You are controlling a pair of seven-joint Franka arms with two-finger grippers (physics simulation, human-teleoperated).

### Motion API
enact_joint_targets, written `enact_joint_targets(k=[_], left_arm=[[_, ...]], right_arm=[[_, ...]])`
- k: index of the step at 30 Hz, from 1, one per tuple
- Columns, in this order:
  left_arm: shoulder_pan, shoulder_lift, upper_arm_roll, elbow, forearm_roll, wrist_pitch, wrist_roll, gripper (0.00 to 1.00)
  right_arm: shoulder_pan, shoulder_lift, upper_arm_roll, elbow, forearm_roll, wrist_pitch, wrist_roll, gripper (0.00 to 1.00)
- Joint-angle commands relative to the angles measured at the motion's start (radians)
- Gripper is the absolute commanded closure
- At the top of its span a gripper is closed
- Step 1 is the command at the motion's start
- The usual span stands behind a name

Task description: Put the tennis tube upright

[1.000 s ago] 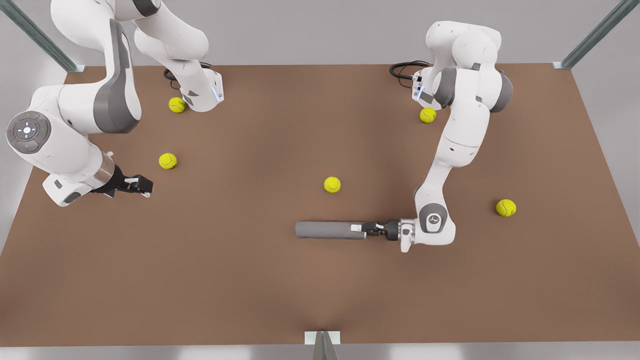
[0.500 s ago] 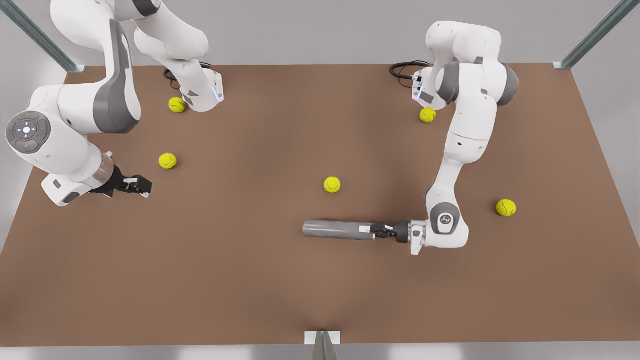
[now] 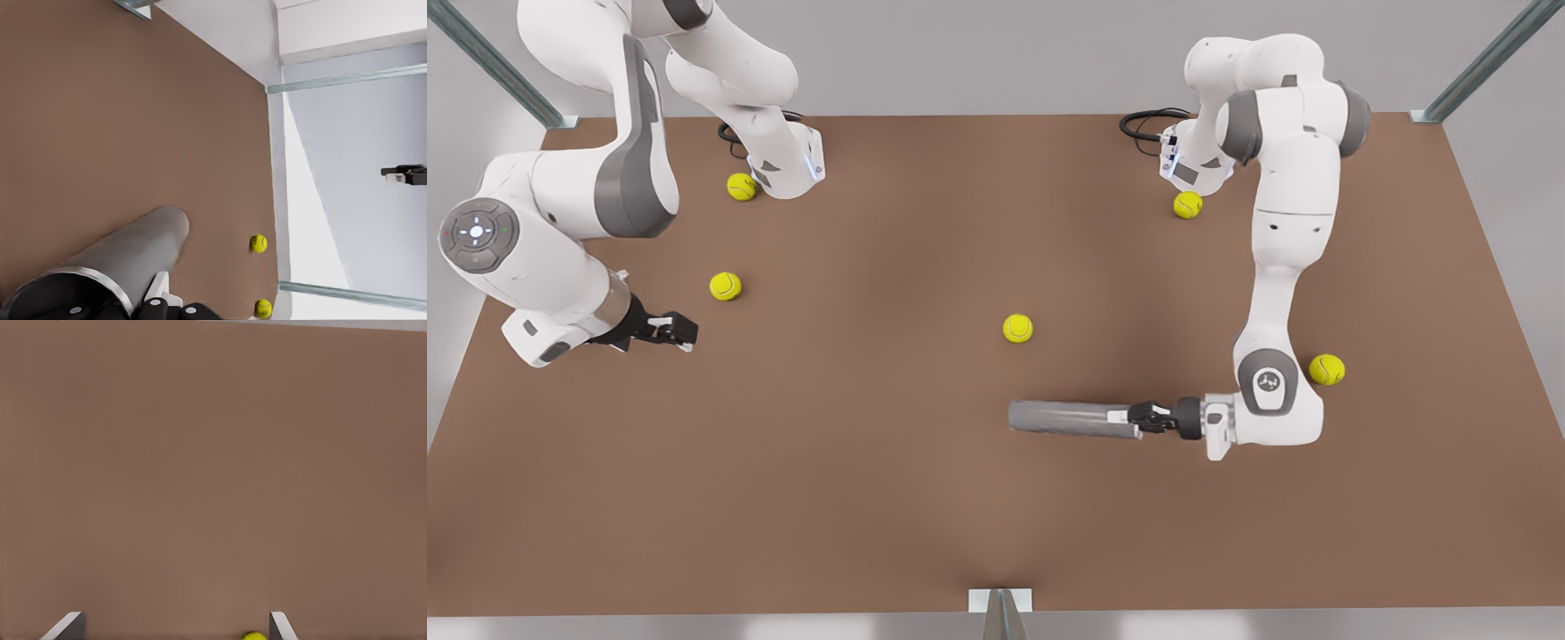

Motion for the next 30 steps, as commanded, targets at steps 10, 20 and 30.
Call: enact_joint_targets(k=[10,20,30], left_arm=[[0.001,-0.126,0.117,0.005,0.257,-0.033,-0.044,0.79],[-0.011,-0.272,0.141,0.045,0.766,-0.034,-0.208,0.79],[-0.046,-0.330,0.108,0.097,1.158,-0.034,-0.736,0.79]], right_arm=[[0.000,0.000,0.000,-0.001,0.000,0.000,0.000,0.00],[0.002,0.000,0.001,-0.002,0.000,-0.002,0.000,0.00],[0.002,0.000,0.000,-0.002,0.000,-0.002,0.000,0.00]])
